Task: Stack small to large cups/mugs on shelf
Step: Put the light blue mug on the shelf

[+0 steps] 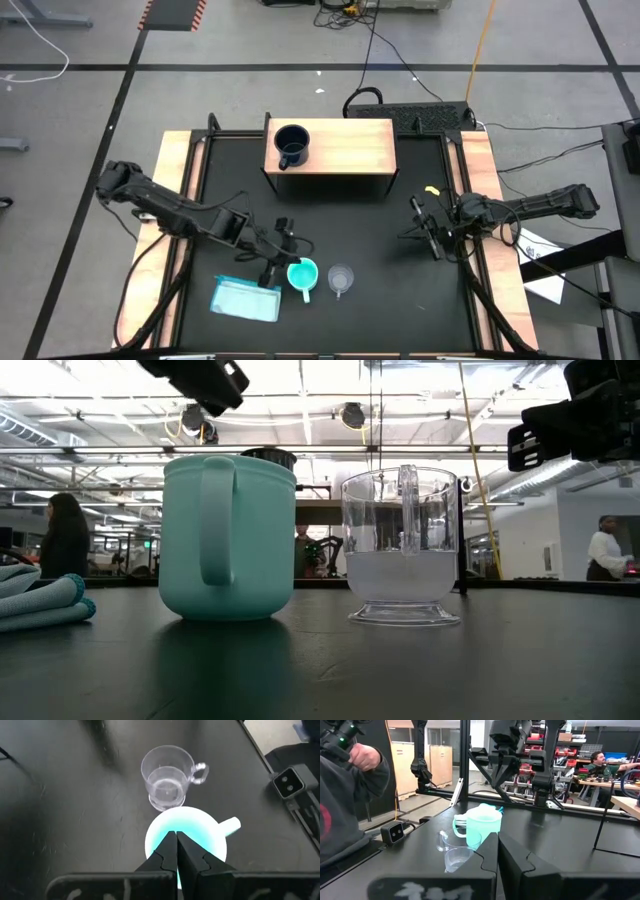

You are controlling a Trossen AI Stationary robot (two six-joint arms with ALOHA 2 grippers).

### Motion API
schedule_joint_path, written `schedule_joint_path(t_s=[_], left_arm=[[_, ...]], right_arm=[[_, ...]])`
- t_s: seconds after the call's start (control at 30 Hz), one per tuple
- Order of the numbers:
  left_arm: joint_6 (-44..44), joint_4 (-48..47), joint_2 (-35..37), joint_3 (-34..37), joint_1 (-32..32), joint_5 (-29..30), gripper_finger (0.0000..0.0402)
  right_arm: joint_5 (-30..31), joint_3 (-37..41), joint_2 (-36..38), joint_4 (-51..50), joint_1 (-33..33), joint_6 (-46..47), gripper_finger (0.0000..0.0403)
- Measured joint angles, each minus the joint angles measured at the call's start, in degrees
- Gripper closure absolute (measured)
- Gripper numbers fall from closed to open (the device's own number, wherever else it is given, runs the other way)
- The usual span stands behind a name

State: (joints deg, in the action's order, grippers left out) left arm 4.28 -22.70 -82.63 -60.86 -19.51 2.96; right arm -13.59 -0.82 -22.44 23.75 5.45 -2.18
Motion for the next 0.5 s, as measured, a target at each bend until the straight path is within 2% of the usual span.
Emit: schedule_joint_path(t_s=[0.2, 0.5], left_arm=[[0.0, 0.3, -1.4, -3.4, 2.9, -0.2, 0.0401], [0.1, -1.1, -1.4, -3.8, 4.9, -1.7, 0.0401]], right_arm=[[0.0, 0.0, 0.0, 0.0, 0.0, 0.0, 0.0403], [0.0, 0.0, 0.0, 0.0, 0.0, 0.0, 0.0403]])
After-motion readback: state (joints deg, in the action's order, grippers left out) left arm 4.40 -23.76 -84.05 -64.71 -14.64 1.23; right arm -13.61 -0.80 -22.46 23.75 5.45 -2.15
